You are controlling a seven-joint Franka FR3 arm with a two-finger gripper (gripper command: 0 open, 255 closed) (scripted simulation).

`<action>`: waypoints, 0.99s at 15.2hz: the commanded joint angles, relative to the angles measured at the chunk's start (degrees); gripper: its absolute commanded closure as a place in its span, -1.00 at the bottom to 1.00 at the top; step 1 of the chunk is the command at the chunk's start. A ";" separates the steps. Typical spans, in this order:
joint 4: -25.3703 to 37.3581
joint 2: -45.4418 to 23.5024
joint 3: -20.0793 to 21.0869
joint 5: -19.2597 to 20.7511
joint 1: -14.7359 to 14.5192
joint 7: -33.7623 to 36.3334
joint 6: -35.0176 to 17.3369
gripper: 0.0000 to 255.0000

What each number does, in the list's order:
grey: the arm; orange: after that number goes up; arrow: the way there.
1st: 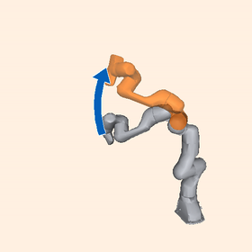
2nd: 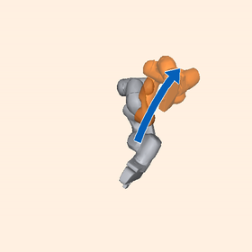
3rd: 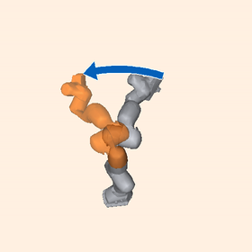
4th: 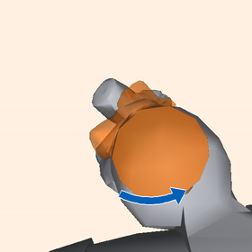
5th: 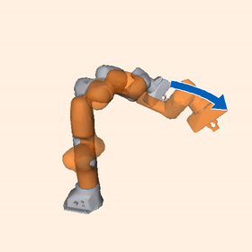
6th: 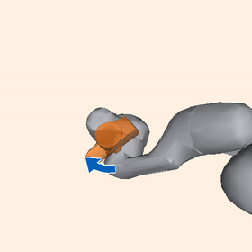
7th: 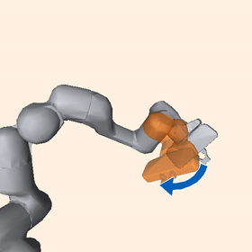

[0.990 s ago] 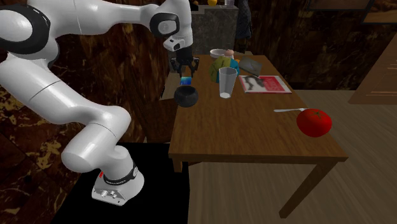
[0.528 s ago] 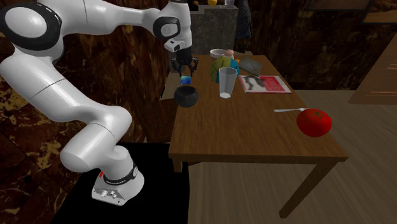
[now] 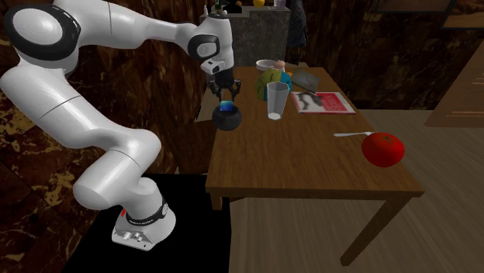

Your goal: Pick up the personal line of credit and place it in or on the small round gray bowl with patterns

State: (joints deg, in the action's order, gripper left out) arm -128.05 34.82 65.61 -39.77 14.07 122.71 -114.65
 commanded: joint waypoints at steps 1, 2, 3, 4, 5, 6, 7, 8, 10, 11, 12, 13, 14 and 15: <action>-1.24 -0.33 1.04 -0.50 0.33 -0.47 -1.68 1.00; -1.72 -0.51 1.63 -0.73 0.54 -0.60 -2.45 1.00; -2.02 -0.64 2.02 -0.88 0.68 -0.68 -2.95 1.00; -2.03 -0.64 2.02 -0.88 0.68 -0.68 -2.94 1.00; -2.02 -0.64 2.02 -0.88 0.68 -0.68 -2.94 1.00; -2.02 -0.64 2.02 -0.88 0.68 -0.68 -2.95 1.00; -2.02 -0.64 2.02 -0.88 0.68 -0.68 -2.95 1.00; -2.02 -0.64 2.02 -0.88 0.68 -0.68 -2.95 1.00; -2.02 -0.64 2.03 -0.88 0.68 -0.68 -2.95 1.00; -2.03 -0.64 2.02 -0.88 0.68 -0.69 -2.95 -1.00; -2.02 -0.64 2.02 -0.88 0.68 -0.68 -2.95 -1.00; -2.02 -0.64 2.02 -0.88 0.68 -0.68 -2.95 -1.00; -2.02 -0.64 2.02 -0.88 0.68 -0.68 -2.95 -1.00; -2.02 -0.64 2.02 -0.88 0.68 -0.68 -2.95 -1.00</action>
State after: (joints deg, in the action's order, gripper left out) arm -130.07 34.18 67.63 -40.65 14.75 122.02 -117.59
